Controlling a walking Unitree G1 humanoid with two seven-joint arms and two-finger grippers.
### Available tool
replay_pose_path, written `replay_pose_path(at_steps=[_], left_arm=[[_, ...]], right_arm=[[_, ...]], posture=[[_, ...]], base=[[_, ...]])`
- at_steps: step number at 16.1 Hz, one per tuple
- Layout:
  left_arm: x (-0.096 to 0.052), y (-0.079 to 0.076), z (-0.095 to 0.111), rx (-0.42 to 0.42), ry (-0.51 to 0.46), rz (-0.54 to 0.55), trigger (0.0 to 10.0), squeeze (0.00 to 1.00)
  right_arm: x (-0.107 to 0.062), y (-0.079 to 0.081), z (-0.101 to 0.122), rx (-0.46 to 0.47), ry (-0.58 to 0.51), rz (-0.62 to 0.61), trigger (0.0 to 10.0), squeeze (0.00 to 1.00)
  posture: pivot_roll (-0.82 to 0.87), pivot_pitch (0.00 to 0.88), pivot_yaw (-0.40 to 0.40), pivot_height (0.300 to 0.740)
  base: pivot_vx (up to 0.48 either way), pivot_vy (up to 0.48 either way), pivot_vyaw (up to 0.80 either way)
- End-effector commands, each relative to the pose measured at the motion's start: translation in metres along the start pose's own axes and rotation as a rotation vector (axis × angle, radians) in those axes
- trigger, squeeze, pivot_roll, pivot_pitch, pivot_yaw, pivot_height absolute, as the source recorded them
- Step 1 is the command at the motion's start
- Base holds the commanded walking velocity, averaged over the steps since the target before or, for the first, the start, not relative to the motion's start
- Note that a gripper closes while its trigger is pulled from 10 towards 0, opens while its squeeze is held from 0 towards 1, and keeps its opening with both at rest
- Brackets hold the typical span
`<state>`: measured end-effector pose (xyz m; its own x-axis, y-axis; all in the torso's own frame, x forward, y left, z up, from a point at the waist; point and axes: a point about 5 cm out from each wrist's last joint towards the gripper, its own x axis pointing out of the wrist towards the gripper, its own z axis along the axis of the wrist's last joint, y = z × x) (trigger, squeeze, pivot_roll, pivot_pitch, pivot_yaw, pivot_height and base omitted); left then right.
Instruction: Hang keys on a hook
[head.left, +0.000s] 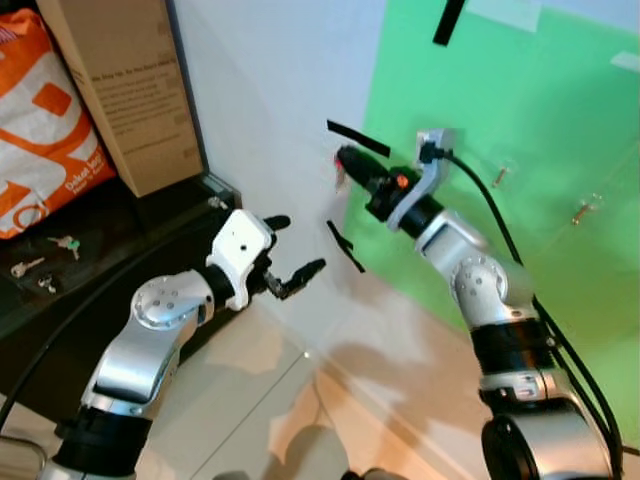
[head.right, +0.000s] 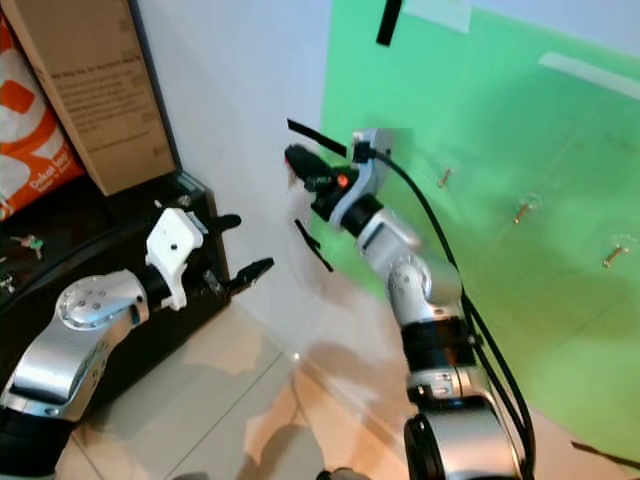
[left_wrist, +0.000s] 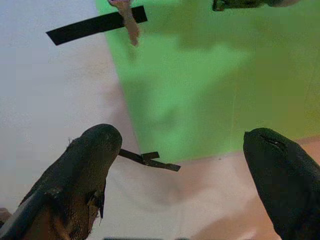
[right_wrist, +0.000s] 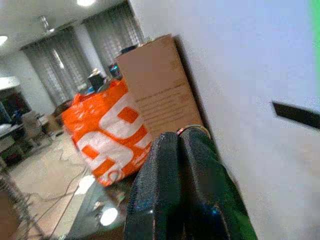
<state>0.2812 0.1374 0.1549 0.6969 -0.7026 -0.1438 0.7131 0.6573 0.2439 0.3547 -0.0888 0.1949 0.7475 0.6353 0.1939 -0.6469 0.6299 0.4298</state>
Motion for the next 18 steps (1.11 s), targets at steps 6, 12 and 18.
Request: replay_pose_path(at_steps=[6, 12, 18], left_arm=[[-0.003, -0.003, 0.002, 0.008, 0.013, -0.025, 10.0, 0.0], [-0.001, -0.002, 0.004, 0.014, 0.018, -0.049, 10.0, 0.0], [-0.001, -0.001, 0.004, 0.017, 0.022, -0.061, 10.0, 0.0]], right_arm=[[-0.013, -0.03, 0.019, -0.029, -0.091, -0.122, 10.0, 0.0], [-0.037, -0.037, 0.021, -0.041, -0.14, -0.155, 10.0, 0.0], [-0.041, -0.043, 0.022, -0.009, -0.162, -0.182, 10.0, 0.0]], posture=[[0.04, 0.0, -0.051, 0.74], [0.02, 0.0, -0.022, 0.74], [0.03, 0.0, -0.018, 0.74]], base=[[0.0, 0.0, 0.0], [0.0, 0.0, 0.0], [0.0, 0.0, 0.0]])
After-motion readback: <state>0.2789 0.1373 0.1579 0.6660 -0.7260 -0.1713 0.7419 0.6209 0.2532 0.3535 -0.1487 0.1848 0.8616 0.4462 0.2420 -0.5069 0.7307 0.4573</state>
